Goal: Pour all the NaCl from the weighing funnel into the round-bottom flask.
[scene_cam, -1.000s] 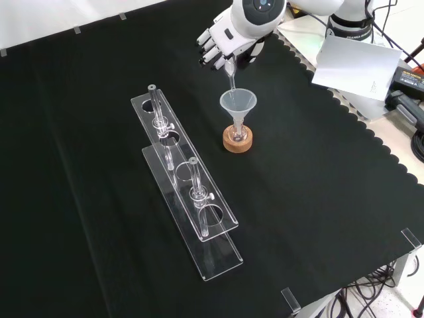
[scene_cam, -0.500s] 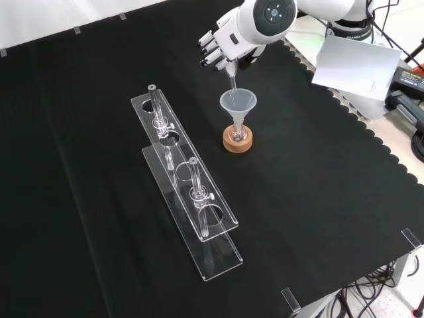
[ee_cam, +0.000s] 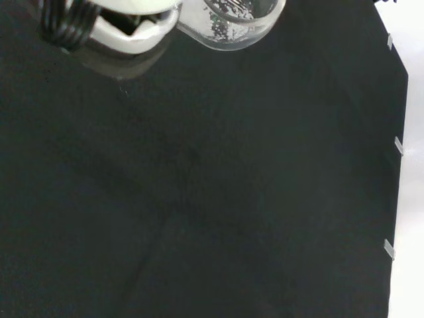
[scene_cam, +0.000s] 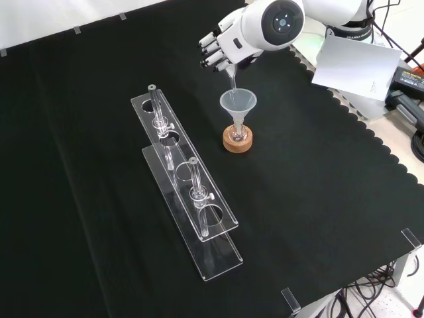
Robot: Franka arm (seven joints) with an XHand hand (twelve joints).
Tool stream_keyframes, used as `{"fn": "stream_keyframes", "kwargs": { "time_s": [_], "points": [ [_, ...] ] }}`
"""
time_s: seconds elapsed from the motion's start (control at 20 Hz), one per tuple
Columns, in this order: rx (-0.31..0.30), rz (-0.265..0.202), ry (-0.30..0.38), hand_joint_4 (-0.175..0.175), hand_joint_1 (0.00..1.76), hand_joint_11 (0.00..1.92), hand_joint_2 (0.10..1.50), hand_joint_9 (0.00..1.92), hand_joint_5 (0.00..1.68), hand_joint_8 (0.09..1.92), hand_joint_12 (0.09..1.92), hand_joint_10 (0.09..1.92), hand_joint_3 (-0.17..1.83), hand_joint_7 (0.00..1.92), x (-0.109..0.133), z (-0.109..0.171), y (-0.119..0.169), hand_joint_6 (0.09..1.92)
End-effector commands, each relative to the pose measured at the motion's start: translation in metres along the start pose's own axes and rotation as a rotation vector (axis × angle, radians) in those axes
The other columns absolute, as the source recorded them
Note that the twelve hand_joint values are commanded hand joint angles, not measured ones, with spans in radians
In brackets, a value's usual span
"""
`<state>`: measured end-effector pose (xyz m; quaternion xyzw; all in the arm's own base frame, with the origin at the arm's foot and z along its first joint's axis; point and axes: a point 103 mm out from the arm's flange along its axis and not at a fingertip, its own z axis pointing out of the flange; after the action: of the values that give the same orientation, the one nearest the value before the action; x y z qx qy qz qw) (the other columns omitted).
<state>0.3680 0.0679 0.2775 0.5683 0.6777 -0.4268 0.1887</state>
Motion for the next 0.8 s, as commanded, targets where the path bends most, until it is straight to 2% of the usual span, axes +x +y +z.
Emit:
{"fn": "stream_keyframes", "kwargs": {
  "time_s": [0.05,0.8],
  "points": [
    [-0.003,-0.009,-0.027,0.175,1.12,0.84,0.72,0.98,1.26,0.65,1.02,0.31,0.53,0.61,0.0037,-0.0025,0.0009,0.64],
    [0.044,-0.014,-0.074,0.175,1.12,0.83,0.73,0.98,1.26,0.65,1.02,0.30,0.53,0.59,0.0079,-0.0070,0.0063,0.65]
  ]
}}
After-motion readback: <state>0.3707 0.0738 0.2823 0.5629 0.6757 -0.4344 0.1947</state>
